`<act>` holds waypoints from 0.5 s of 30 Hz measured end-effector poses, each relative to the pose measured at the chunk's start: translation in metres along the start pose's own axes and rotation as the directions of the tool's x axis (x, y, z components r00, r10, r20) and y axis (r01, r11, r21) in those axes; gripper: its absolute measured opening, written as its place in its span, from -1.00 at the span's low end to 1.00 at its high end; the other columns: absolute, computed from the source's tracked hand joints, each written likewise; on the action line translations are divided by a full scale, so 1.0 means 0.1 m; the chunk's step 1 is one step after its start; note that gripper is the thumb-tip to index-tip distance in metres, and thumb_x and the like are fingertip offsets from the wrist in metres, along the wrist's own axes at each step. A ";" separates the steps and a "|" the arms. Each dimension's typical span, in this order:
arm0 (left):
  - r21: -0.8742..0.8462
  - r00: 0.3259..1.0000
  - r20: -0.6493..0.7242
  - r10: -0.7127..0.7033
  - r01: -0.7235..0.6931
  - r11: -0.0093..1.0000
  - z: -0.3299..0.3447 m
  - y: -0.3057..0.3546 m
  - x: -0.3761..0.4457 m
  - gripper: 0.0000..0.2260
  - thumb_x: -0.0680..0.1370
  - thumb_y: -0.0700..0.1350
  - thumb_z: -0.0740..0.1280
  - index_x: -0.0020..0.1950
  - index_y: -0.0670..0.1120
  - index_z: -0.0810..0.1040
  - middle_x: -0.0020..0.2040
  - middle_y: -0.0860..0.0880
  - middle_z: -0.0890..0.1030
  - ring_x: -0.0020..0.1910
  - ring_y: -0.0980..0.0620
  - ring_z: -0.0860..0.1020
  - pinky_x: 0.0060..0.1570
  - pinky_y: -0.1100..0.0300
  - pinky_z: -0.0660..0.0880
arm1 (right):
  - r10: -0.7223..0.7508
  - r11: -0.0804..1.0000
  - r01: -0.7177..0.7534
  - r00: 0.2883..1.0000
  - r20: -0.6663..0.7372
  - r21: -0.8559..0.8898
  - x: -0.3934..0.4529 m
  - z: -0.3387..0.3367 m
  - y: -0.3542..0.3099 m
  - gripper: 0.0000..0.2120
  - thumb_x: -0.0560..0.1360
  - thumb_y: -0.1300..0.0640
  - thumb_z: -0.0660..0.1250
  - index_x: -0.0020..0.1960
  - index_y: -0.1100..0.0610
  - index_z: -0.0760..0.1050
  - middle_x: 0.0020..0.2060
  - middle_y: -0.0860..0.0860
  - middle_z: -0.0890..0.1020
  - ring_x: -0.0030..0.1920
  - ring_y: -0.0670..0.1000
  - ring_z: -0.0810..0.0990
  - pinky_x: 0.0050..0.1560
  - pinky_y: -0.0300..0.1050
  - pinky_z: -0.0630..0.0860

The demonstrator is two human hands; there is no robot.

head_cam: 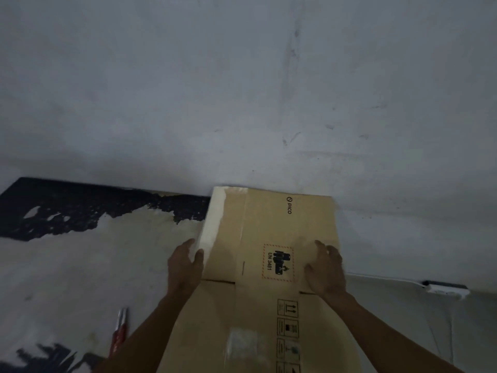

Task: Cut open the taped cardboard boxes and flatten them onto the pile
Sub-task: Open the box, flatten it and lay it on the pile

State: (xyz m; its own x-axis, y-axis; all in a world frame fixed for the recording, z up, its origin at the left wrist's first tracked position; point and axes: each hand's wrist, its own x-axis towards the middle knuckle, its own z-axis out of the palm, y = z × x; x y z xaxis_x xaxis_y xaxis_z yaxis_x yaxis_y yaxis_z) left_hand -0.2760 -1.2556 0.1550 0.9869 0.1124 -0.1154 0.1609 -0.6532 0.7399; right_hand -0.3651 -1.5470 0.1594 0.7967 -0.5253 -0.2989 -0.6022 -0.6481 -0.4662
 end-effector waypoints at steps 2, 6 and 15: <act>-0.055 0.998 -0.052 0.034 -0.037 0.998 -0.10 -0.07 -0.18 -0.69 0.61 -0.19 0.34 0.34 -0.21 0.54 0.25 -0.20 0.59 0.08 -0.04 0.56 0.04 0.14 0.48 | -0.092 0.995 0.091 0.996 0.016 0.028 -0.09 0.10 -0.14 -0.42 0.55 0.18 0.29 0.52 0.10 0.21 0.47 0.15 0.22 0.47 0.17 0.19 0.36 0.08 0.40; -0.091 0.986 -0.167 0.021 -0.037 0.995 -0.39 -0.33 -0.55 -0.81 0.60 -0.25 0.33 0.20 -0.22 0.63 0.02 -0.14 0.68 -0.15 0.05 0.59 -0.25 0.53 0.39 | -0.288 0.957 0.284 0.954 0.088 0.060 -0.31 0.40 -0.46 -0.52 0.52 0.21 0.29 0.43 0.10 0.38 0.33 0.12 0.40 0.34 0.14 0.36 0.25 0.01 0.45; -0.206 0.911 -0.357 -0.205 0.137 0.969 -1.52 -1.47 -1.21 -0.83 0.61 -0.26 0.31 0.17 -0.18 0.62 -0.25 -0.03 0.64 -0.27 0.01 0.61 -0.25 0.11 0.56 | -0.580 0.811 0.571 0.759 0.295 0.127 -1.19 1.29 -1.60 -0.62 0.51 0.24 0.30 0.31 0.08 0.48 0.20 0.07 0.53 0.23 0.08 0.50 0.19 -0.05 0.47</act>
State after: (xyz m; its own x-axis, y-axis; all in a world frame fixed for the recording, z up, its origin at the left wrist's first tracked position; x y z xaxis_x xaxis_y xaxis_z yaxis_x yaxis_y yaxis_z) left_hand -0.4203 -1.0599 0.1611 0.8637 0.5037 -0.0206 0.2899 -0.4628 0.8377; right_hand -0.3566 -1.3100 0.1623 0.9694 0.1396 -0.2021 -0.0276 -0.7557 -0.6544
